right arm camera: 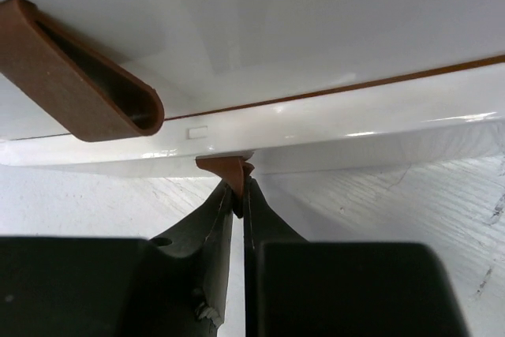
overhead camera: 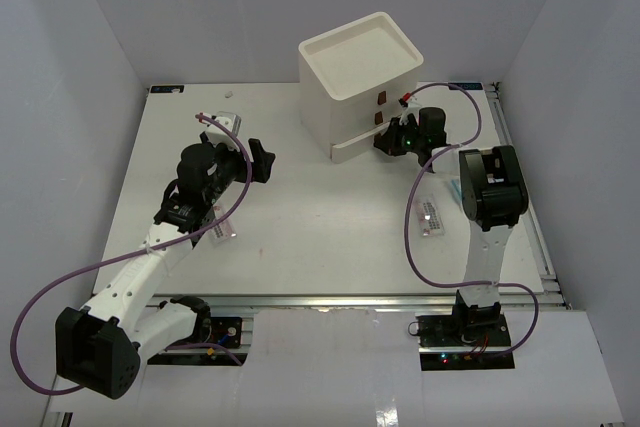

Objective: Organize the makeup

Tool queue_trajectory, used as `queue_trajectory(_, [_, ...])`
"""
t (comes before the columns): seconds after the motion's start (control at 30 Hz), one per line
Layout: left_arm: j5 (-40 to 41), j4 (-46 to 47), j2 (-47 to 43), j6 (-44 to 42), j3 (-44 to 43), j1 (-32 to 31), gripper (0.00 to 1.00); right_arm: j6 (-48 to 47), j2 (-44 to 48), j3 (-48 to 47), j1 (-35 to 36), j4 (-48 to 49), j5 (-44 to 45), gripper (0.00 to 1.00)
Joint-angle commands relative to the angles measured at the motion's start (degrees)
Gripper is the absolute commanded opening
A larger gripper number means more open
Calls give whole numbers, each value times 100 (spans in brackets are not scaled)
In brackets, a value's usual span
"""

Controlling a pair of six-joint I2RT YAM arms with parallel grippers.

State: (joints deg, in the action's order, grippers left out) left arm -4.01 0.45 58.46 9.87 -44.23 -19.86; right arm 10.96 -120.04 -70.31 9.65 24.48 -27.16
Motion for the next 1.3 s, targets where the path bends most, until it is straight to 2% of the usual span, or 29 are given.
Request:
queue_trajectory(0.0, [-21, 56, -59, -46, -68, 26, 98, 27, 410, 280, -92, 387, -121, 8])
queue_trajectory(0.4, [5, 61, -80, -55, -68, 26, 98, -27, 1044, 967, -317, 324, -300, 8])
queue_trajectory(0.93, [14, 61, -159, -46, -49, 26, 98, -819, 2109, 1962, -708, -695, -644, 9])
queue_trajectory(1.0, [-12, 61, -168, -38, -51, 26, 98, -946, 2178, 1986, -710, -806, -711, 21])
queue_trajectory(1.13, [-29, 69, -177, -29, -51, 26, 98, -1296, 2300, 1803, -719, -1339, -730, 57])
queue_trajectory(1.27, [-63, 69, -210, -11, -51, 24, 98, -1817, 2804, 1780, -719, -1836, -685, 67])
